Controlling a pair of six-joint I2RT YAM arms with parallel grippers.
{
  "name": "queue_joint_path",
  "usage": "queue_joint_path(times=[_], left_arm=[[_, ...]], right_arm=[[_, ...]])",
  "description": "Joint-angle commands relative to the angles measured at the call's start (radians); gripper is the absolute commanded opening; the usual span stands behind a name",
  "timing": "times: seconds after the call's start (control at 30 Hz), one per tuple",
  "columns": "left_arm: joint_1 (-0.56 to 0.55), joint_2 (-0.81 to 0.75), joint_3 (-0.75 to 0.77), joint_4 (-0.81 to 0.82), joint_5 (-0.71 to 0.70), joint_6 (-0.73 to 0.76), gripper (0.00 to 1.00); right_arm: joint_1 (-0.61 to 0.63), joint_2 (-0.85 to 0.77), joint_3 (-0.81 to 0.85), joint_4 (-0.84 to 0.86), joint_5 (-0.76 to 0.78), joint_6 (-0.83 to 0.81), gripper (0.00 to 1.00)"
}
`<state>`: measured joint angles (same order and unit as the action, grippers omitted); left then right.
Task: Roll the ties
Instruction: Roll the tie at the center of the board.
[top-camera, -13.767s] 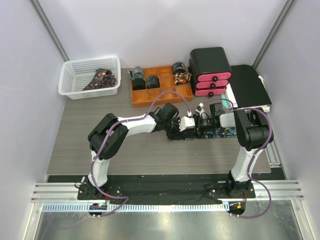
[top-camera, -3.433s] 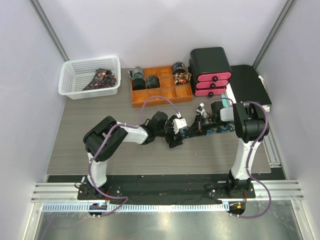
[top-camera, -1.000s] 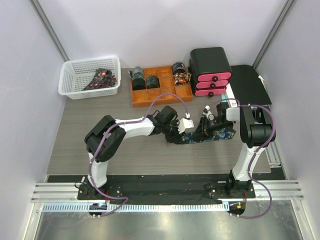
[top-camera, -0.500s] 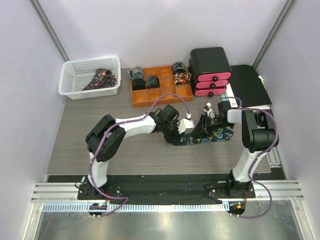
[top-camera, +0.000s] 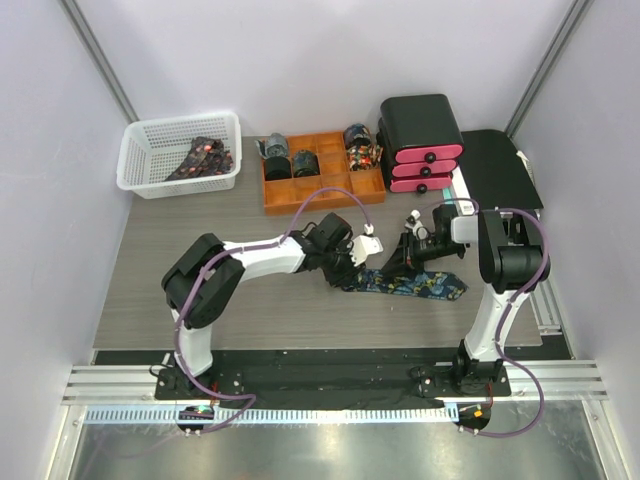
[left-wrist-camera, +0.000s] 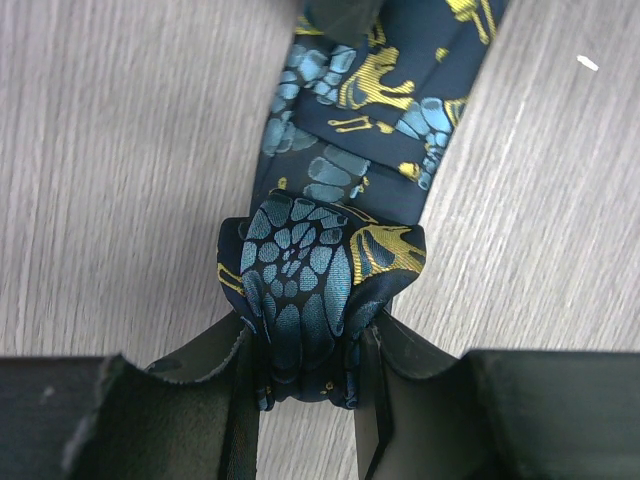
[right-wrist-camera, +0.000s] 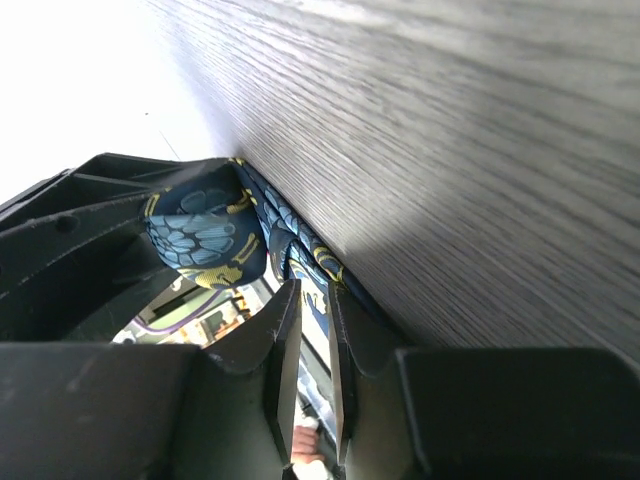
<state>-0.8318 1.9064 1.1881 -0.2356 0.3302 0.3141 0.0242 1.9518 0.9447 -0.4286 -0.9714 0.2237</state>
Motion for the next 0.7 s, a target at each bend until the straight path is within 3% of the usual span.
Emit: queue_joint_path(times=[0.0,0.17,0.43,0.67], left_arm=[[0.008,-0.035,-0.053,0.004,-0.125,-0.038,0.12],[0.008,-0.006,-0.067,-0.019,-0.076,-0.012,0.14],[-0.001,0.039,-0.042,-0.044,-0.106,0.0,0.2],[-0.003,0.054,-0.022,-0.053,-0.128,-0.013,0.2]], right_arm=[[0.006,0.056,-0.014,-0.041,0.197,-0.054,0.23],[0.006,0.042,0.025,-0.036,0.201,-0.053,0.24],[0.057,-0.089,0.104,-0.001,0.027,0.038,0.4],[0.164,-0.137,0.031,0.137,-0.047,0.181,0.48]])
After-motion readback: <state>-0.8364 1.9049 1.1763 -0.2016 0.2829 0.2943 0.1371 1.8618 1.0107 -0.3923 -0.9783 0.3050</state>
